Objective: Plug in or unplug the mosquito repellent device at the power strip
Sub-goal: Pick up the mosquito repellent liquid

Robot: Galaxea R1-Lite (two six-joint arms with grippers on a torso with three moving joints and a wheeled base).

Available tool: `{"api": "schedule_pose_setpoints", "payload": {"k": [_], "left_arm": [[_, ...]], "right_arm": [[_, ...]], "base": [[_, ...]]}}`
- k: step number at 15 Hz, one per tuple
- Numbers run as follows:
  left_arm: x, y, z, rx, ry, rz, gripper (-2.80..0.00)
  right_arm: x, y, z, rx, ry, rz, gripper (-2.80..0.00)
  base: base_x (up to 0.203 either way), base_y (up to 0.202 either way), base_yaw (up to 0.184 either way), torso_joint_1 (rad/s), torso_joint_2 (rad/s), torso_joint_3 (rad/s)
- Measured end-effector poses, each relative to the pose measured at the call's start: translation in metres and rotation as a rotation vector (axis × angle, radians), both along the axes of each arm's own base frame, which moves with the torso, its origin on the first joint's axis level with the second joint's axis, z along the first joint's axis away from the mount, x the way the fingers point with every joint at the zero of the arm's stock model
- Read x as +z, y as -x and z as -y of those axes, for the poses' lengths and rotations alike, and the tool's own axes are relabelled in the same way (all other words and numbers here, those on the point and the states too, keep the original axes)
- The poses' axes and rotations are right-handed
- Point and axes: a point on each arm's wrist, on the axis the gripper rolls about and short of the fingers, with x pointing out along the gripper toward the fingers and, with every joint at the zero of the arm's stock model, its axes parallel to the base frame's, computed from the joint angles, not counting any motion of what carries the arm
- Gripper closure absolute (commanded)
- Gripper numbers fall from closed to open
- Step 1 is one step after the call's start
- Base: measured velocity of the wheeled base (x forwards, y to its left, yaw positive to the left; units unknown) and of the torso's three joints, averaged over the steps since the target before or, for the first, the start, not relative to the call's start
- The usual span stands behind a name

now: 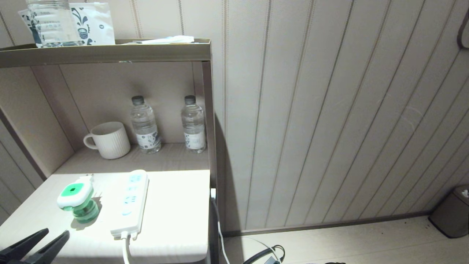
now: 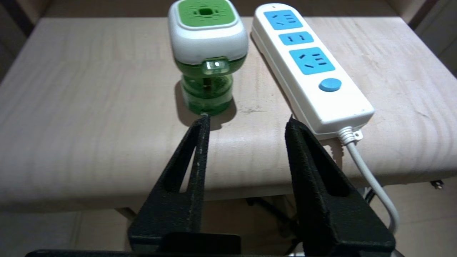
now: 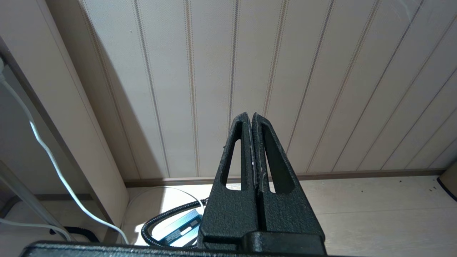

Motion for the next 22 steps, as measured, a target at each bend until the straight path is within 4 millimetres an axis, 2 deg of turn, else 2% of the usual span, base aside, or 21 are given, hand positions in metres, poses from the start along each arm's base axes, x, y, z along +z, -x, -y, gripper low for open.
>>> {"api": "schedule_pose_setpoints", "payload": {"k": [5,12,19,22], "left_arm": [[-0.001,-0.028,0.006,-0.063,0.062,-0.041,-2.80],[-0.007,-0.059,0.008,-0.056,0.095,-0.078,-2.80],[-0.009,-0.081,0.004,-0.011,0.117,-0.061,-2.80],[-0.010,-0.082,0.000,0.013,0.118,-0.059,-2.80]], "right_arm": [[0.000,0.000,0.000,0.000,0.000,0.000,0.00],[0.000,0.000,0.000,0.000,0.000,0.000,0.00],[0.000,0.000,0.000,0.000,0.000,0.000,0.00],[0.000,0.000,0.000,0.000,0.000,0.000,0.00]], "base": [[0.000,0.000,0.000,0.000,0.00,0.000],[0.000,0.000,0.000,0.000,0.00,0.000],[0.000,0.000,0.000,0.000,0.00,0.000],[0.000,0.000,0.000,0.000,0.00,0.000]]}}
